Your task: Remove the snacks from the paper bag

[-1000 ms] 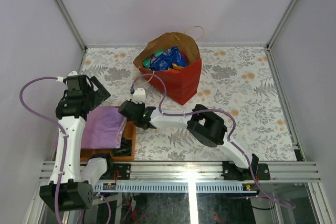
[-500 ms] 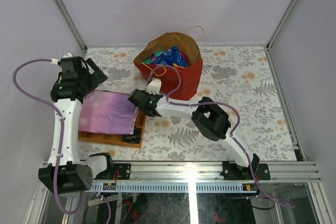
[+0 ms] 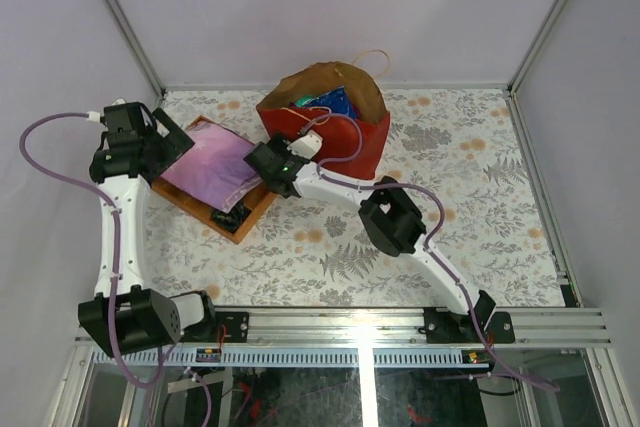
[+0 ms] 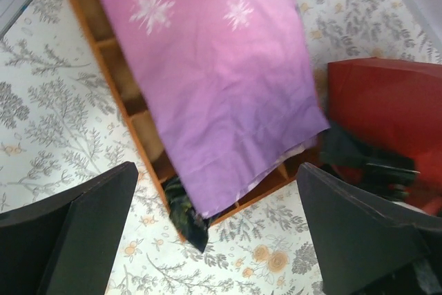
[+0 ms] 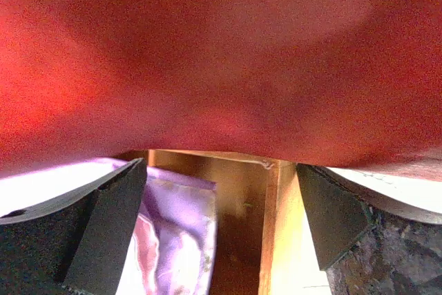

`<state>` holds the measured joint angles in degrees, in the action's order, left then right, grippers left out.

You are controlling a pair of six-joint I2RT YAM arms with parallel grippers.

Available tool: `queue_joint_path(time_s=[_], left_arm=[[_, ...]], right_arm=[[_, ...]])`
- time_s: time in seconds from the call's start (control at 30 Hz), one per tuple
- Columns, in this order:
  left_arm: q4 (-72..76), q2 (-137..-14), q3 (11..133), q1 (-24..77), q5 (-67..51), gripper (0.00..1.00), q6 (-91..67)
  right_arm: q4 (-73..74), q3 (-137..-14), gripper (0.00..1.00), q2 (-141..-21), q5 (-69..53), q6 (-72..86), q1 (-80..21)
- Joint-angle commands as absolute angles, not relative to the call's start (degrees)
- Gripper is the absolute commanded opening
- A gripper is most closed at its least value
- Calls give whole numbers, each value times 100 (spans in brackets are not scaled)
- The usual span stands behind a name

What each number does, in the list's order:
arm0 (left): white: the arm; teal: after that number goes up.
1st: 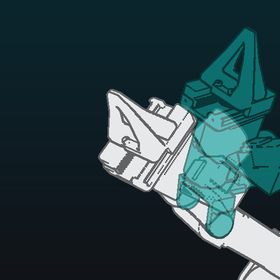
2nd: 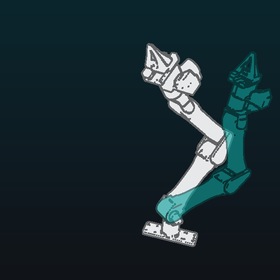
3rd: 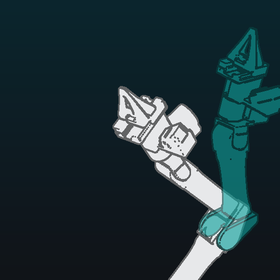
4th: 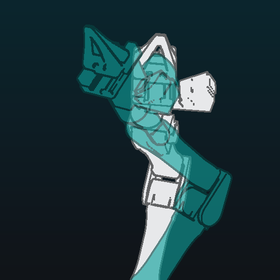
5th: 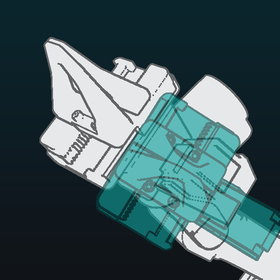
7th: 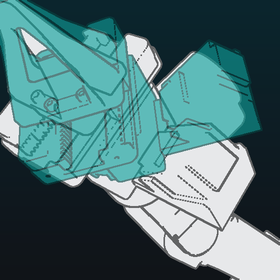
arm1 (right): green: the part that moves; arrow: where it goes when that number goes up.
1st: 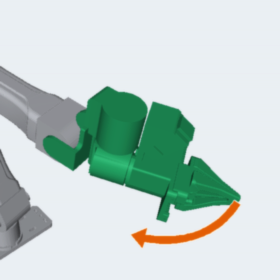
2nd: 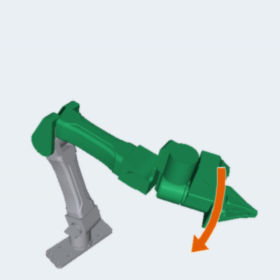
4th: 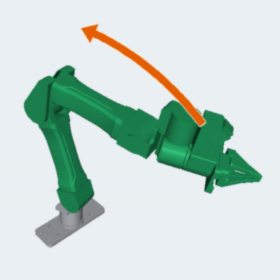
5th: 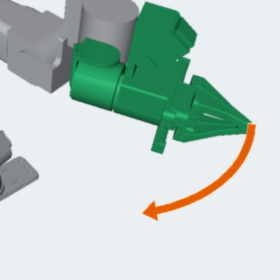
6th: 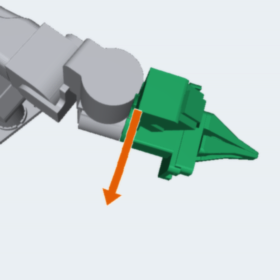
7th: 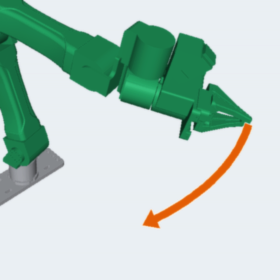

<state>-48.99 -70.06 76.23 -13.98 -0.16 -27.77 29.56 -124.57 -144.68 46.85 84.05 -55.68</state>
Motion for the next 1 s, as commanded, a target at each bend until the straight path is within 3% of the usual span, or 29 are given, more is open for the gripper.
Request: queue_joint_path(time_s=[0.0,0.13,0.3,0.5,0.57,0.6,0.73,0.97], left_arm=[[-4699,-6643,6998,-1603,-103,100,-2649],[-4673,-5968,6046,-1733,-21,100,-2888],[-4731,-5029,4877,-1752,-233,98,-3592],[-4716,-5257,4563,-1749,92,83,-4296],[-4491,-5542,4410,-1751,117,74,-4440],[-4330,-5711,4326,-1757,50,65,-4490],[-3611,-6460,4137,-1756,33,50,-4645],[-2948,-7593,4308,-1755,429,45,-4748]], right_arm=[[258,-11535,99,-13361,4830,7882,-5601],[-1462,-9237,99,-11852,4792,6804,-5942],[-2138,-7471,99,-10229,4540,5941,-6543],[-3274,-5369,99,-8637,3599,5329,-6732],[-3513,-4758,99,-8069,3407,4985,-6734],[-3554,-4450,99,-7778,3358,4781,-6739],[-3525,-3291,99,-6341,3232,4305,-6740],[-1623,-2188,99,-3742,3902,4034,-6737]])
